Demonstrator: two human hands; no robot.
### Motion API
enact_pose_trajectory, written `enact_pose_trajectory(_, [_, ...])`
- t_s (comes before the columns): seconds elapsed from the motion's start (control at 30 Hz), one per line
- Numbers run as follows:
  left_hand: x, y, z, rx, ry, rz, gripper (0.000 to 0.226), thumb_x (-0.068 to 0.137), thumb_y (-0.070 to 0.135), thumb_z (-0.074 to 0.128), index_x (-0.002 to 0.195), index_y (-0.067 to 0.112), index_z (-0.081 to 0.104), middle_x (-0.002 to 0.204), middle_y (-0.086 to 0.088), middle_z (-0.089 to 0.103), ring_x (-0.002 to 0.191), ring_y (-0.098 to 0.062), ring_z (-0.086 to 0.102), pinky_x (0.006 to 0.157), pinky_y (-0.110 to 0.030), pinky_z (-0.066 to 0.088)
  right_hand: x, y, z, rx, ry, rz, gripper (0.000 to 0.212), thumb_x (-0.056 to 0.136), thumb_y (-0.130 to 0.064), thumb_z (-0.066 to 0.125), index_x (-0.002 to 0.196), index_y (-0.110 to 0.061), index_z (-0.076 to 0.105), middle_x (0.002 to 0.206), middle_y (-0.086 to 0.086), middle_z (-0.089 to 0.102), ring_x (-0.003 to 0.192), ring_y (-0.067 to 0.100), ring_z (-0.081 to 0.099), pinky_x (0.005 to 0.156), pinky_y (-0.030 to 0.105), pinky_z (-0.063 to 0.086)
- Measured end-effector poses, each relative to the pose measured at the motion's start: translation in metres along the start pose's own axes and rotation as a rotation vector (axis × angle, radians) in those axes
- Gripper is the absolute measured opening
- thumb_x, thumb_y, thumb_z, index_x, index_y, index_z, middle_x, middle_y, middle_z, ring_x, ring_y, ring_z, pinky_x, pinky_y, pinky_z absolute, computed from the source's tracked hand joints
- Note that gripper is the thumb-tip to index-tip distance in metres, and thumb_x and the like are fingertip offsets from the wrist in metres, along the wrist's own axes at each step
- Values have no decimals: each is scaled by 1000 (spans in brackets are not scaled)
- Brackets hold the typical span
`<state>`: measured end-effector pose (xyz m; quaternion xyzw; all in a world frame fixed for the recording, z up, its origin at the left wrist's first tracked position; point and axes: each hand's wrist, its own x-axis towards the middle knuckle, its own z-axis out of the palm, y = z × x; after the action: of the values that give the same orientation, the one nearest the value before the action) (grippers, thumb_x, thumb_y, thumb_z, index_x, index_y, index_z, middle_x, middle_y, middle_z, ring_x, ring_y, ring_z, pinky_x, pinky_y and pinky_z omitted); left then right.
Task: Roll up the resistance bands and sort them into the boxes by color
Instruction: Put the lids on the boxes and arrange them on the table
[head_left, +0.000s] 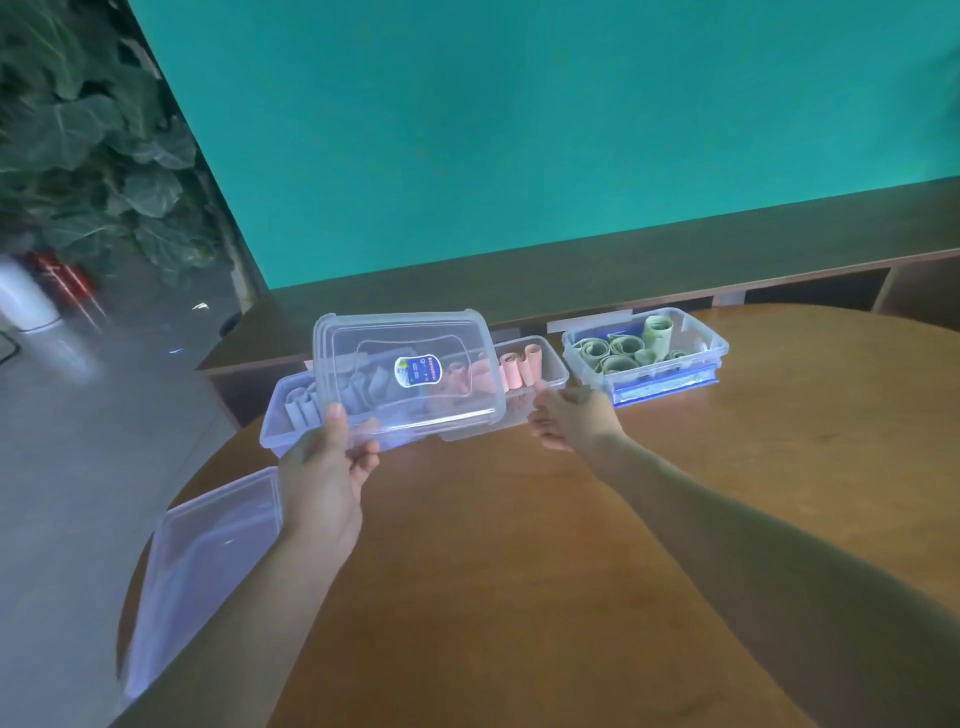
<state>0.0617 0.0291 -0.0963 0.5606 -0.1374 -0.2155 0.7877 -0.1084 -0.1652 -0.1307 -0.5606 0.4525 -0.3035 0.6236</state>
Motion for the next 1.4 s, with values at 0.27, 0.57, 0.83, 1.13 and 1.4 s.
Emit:
enact_pose_trajectory(0.27, [22, 0, 3, 32, -2, 18, 39, 102, 31, 57, 111, -6, 66, 89, -11, 74, 54, -8, 57, 60, -19, 54, 35, 4, 12, 207, 57, 188, 32, 96, -36, 68, 93, -5, 70, 82, 7, 75, 69, 16, 68, 61, 24, 58])
enact_pose_trajectory(0.57, [10, 9, -3, 39, -16, 27, 39, 101, 31, 59, 106, -6, 66, 99, -18, 71, 55, -9, 58, 59, -20, 53, 34, 2, 13, 130, 99, 158, 25, 92, -19, 62, 67, -13, 64, 54, -2, 57, 41, 10, 41, 42, 21, 35])
enact_pose_trajectory(0.83, [-16, 37, -13, 59, -27, 43, 34, 100, 33, 60, 93, 1, 67, 94, -16, 76, 54, -10, 56, 56, -20, 52, -16, 11, -4, 223, 124, 207, 22, 90, -16, 64, 70, -6, 67, 58, 3, 60, 38, 10, 42, 38, 20, 35])
enact_pose_trajectory(1.13, [-102, 43, -26, 103, -64, -16, 38, 101, 34, 59, 91, -2, 69, 95, -17, 77, 55, -10, 56, 57, -22, 50, -135, 35, -42, 265, 123, 220, 20, 89, -14, 66, 72, -4, 67, 63, 8, 62, 44, 13, 41, 42, 21, 31])
enact_pose_trajectory(1.4, [-180, 27, -29, 5, -34, -166, 33, 99, 34, 61, 100, 1, 65, 84, -11, 77, 51, -6, 54, 54, -16, 50, -235, 65, -66, 271, 136, 243, 18, 91, -14, 65, 79, -1, 69, 60, 5, 64, 42, 11, 43, 41, 19, 36])
